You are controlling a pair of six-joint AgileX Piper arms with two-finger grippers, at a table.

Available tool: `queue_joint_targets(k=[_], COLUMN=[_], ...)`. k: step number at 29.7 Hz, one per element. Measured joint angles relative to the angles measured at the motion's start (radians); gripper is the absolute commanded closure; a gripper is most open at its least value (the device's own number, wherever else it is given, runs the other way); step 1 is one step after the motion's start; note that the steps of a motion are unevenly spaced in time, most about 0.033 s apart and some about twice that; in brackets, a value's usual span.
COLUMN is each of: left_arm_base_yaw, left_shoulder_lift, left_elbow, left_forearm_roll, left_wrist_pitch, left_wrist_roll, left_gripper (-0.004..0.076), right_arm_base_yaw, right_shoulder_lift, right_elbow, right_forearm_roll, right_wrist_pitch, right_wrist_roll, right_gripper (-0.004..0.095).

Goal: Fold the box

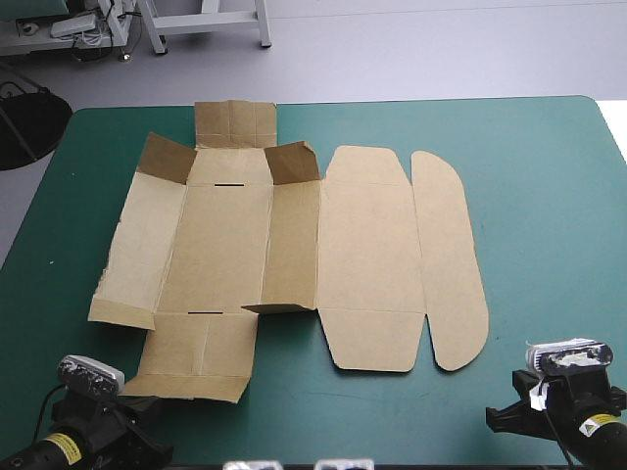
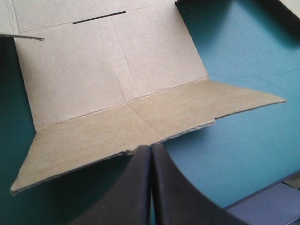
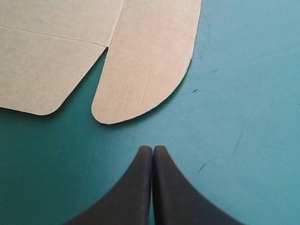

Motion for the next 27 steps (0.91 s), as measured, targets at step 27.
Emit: queue_joint_targets(k=[27], left_arm_base_yaw=[0.0], left_shoulder_lift=[0.36], left_elbow=[-0.465], left_forearm_roll=[0.0], left_wrist_pitch=[0.05], left_wrist_roll=[0.045], left_gripper=[0.0733], right_arm_base_yaw=[0.0], right_shoulder_lift=[0.0], right_elbow=[0.0], right_forearm_roll=[0.0], right_wrist_pitch=[0.0], right_wrist_roll=[-0.001], right_gripper=[0.0921])
